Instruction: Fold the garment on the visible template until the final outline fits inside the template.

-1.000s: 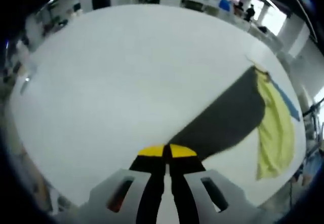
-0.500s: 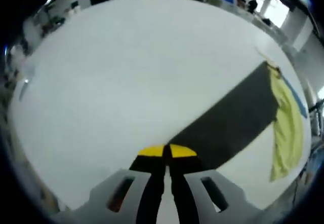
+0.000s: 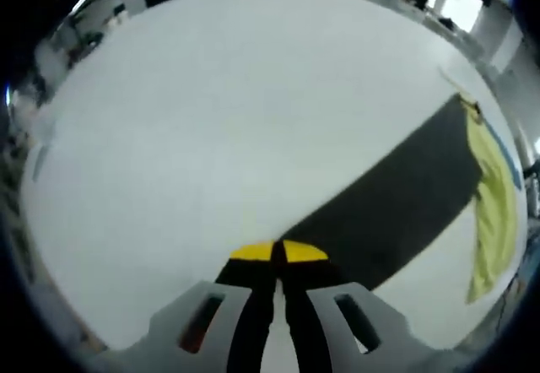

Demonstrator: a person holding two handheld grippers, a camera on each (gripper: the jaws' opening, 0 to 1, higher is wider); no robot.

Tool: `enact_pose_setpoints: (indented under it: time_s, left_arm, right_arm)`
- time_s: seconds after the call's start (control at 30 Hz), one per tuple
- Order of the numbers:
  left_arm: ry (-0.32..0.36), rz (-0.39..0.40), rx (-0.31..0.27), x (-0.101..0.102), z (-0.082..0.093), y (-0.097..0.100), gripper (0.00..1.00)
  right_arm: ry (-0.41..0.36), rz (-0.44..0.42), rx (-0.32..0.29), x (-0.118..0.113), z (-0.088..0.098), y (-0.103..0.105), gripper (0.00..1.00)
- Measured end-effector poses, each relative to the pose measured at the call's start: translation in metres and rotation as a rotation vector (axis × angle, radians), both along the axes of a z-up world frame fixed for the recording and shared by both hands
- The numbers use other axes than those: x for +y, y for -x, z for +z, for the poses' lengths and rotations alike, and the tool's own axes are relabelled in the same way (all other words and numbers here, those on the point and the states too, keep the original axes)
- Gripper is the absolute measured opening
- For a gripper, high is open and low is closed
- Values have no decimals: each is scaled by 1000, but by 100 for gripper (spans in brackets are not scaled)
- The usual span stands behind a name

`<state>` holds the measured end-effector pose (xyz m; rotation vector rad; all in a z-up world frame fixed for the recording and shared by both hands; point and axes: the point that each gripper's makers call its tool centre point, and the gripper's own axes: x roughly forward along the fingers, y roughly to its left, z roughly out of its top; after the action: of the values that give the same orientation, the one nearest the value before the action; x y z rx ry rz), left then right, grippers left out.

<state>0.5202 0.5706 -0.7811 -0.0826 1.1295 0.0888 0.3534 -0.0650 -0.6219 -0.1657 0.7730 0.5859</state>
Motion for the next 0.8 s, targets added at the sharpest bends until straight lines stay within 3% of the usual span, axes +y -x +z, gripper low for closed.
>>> enact_pose_setpoints:
  time_s: [0.8]
  left_arm:
    - [-74,-68,34,13,0,-23,0]
  right_arm:
    - [9,5,50,4,-17,-3,100]
